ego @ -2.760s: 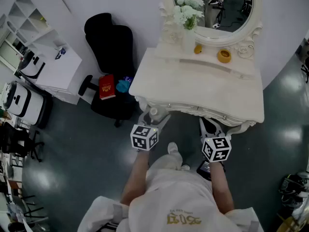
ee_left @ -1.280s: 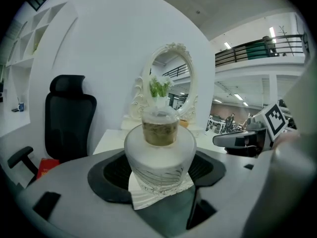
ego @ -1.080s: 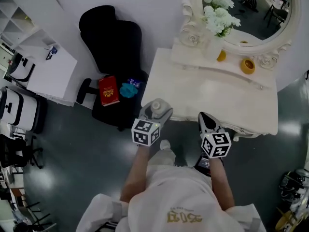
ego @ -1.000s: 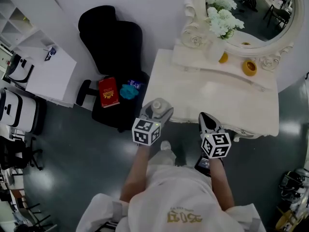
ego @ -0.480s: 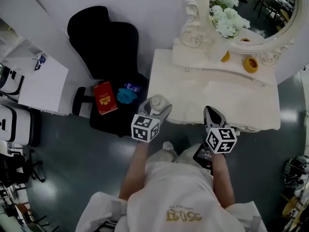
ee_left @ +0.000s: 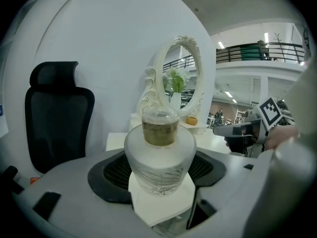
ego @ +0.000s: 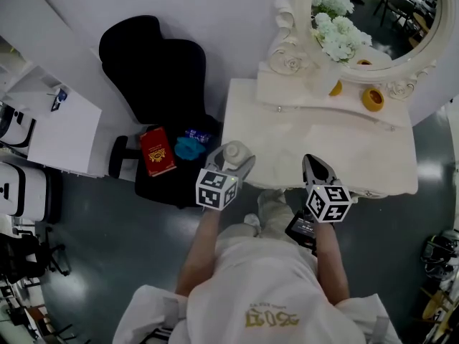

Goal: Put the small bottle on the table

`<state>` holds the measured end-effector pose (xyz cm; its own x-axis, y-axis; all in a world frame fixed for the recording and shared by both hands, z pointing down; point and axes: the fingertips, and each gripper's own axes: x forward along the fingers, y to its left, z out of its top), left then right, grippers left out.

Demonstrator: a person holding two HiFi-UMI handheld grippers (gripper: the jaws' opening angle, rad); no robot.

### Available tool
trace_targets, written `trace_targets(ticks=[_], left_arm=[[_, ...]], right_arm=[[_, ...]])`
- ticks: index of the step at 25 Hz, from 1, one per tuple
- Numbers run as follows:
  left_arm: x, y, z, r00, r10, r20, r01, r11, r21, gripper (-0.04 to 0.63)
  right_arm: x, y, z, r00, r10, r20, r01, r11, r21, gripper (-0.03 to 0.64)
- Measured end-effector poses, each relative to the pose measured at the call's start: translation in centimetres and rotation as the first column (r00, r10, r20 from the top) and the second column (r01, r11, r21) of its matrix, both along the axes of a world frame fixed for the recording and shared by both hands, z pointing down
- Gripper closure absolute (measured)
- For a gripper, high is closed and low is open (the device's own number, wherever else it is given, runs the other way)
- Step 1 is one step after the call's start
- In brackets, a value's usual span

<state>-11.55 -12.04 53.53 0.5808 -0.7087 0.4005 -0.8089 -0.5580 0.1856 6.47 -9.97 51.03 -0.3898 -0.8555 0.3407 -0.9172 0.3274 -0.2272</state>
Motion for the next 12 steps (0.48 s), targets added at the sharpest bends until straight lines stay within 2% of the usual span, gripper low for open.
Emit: trace_targets(ticks=[5, 12], left_arm=[[-0.1, -1.2, 0.6, 1.0, -0.005, 0.012, 0.005, 1.0, -0.004, 0.25], [0.8, -2.6, 2.0, 1.0, 0.0, 0.028, 0.001, 0.999, -0.033, 0.25]], right_arm=[[-0.9, -1.2, 0.4, 0.999, -0.032, -0.01, 0.032, 0.999, -0.005, 0.604], [0.7, -3.0, 1.1, 1.0, -0.023, -0.015, 0.022, 1.0, -0.02, 0.604]])
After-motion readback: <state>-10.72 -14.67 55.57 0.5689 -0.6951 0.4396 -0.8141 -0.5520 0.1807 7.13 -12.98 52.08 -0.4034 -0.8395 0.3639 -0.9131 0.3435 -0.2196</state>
